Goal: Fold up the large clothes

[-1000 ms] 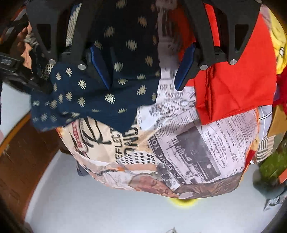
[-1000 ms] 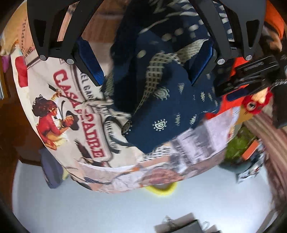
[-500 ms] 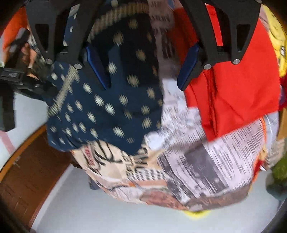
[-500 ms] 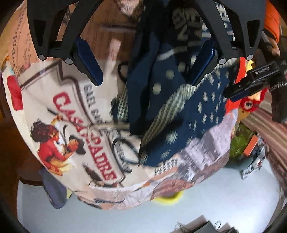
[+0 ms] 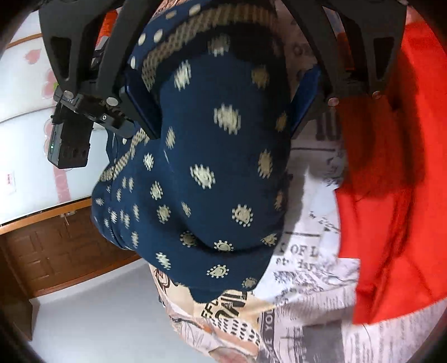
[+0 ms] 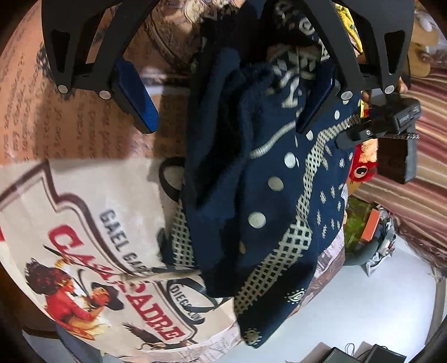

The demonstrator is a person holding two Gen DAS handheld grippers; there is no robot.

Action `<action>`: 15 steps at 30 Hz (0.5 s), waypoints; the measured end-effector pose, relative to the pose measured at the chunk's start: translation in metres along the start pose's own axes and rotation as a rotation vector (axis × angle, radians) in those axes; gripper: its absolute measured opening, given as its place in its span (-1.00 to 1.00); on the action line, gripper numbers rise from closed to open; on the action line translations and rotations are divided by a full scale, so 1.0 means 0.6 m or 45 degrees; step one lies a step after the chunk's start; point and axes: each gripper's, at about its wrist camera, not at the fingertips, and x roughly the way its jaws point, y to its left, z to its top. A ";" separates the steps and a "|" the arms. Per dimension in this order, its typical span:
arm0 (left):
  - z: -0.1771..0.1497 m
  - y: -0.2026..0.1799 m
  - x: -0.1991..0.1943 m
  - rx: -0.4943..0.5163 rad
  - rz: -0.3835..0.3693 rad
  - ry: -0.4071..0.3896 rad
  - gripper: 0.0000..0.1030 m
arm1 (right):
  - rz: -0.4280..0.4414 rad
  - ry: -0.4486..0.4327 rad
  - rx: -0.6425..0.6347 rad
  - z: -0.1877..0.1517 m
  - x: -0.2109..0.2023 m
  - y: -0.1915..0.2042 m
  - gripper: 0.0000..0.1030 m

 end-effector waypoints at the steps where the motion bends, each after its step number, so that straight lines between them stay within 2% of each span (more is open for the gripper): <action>1: 0.004 -0.001 0.008 -0.007 -0.010 0.006 0.72 | 0.004 -0.003 0.002 0.005 0.005 0.002 0.90; 4: 0.012 -0.006 0.017 -0.003 -0.008 0.008 0.74 | 0.031 -0.016 -0.014 0.012 0.012 0.013 0.87; 6: 0.013 -0.002 0.014 -0.009 -0.013 0.007 0.72 | 0.059 -0.011 -0.023 0.011 0.018 0.022 0.65; 8: 0.009 -0.001 0.007 -0.010 -0.029 -0.007 0.62 | 0.059 -0.002 -0.001 0.008 0.019 0.026 0.52; 10: -0.002 -0.001 -0.009 0.008 -0.030 -0.036 0.53 | 0.075 -0.001 0.008 0.004 0.015 0.033 0.26; 12: -0.010 -0.007 -0.022 0.021 -0.011 -0.057 0.45 | 0.094 -0.003 0.018 0.001 0.008 0.043 -0.14; 15: -0.027 -0.026 -0.057 0.043 -0.014 -0.088 0.33 | 0.113 -0.001 0.010 0.005 -0.001 0.070 -0.37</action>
